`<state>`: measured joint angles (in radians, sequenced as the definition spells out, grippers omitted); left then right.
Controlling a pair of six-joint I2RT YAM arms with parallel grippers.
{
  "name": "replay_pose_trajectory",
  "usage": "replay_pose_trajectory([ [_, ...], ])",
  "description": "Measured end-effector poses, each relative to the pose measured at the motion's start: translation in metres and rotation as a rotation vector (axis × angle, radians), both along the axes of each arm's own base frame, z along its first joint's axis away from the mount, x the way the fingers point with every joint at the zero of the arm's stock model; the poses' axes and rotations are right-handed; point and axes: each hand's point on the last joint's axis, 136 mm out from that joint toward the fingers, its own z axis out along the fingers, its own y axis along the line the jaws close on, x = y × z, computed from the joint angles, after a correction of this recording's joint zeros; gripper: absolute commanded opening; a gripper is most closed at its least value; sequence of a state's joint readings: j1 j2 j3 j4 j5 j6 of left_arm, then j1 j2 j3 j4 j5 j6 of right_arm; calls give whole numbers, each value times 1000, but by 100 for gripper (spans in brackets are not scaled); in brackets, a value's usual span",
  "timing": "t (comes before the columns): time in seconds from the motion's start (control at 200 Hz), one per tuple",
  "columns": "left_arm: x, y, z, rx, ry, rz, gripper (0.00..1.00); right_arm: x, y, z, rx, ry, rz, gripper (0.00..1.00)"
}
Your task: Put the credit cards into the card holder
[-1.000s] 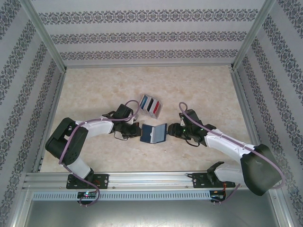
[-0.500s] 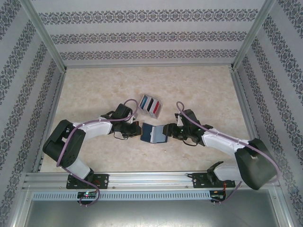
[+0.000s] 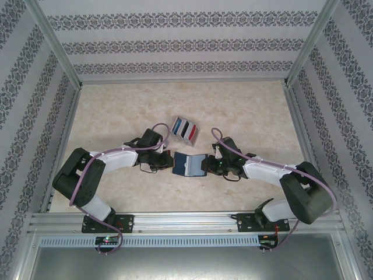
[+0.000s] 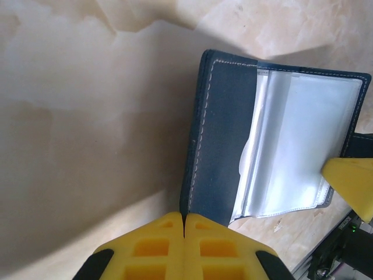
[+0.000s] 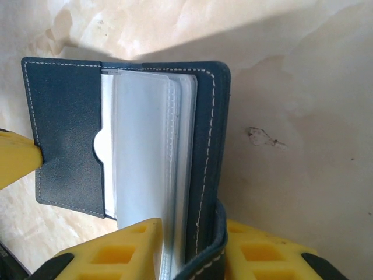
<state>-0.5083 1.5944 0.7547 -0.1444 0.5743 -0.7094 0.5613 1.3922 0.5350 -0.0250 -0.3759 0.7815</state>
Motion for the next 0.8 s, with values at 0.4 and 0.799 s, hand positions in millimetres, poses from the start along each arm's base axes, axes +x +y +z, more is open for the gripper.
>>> replay_pose_trajectory([
  [0.4,0,0,-4,-1,0,6,0,1,4,6,14,-21,6,26],
  [0.799,-1,0,-8,-5,8,14,0,-3,8,-15,-20,25,20,35],
])
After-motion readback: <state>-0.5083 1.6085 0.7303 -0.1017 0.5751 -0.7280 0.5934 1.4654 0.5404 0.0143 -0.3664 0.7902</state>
